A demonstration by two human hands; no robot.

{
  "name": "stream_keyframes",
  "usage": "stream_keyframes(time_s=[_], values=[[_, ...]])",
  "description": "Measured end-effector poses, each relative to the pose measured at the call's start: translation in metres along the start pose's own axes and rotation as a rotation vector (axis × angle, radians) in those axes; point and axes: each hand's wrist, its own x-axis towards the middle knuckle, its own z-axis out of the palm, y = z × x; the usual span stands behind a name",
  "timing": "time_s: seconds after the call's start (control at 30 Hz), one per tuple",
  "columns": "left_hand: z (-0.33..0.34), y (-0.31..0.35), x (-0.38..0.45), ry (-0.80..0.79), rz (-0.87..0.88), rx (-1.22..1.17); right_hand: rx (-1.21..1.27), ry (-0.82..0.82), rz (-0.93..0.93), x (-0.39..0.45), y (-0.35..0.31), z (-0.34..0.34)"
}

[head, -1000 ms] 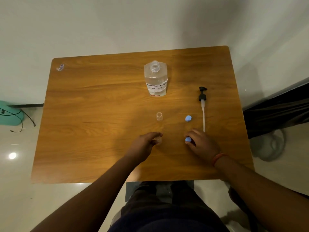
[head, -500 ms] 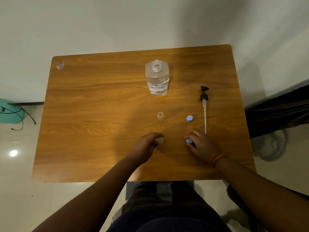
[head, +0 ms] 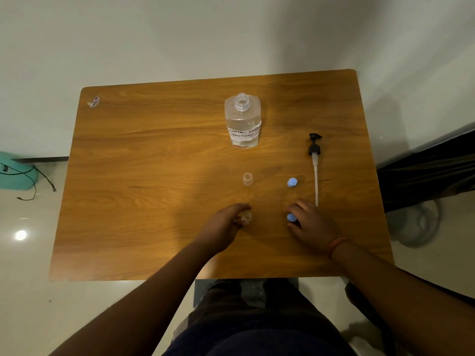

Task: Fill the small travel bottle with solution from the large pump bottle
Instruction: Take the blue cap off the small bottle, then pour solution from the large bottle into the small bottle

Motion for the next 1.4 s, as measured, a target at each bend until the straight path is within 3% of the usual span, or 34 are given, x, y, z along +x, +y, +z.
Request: stream_keyframes(time_s=[0.63,0.87,1.07,1.2,1.4], values=[[-0.015,-0.012,-0.008,-0.042,-0.073,-0.014,0.025,-0.062,0.044,-0.003,0.000,-0.009],[-0.035,-0.017,-0.005,0.124,-0.146,-0.065,0.030,0.155,0.130,0.000,0.003,-0.037],[-0.049,0.001,0.028,0.174,-0.068,-0.017,0.172,0.308,0.137,0.052,-0.015,-0.077],[-0.053,0.014,0.049,0.134,-0.030,-0.002,0.368,0.323,0.124,0.097,-0.029,-0.102],[-0.054,0.025,0.067,0.088,0.008,0.062,0.433,0.299,0.081,0.153,-0.056,-0.132]])
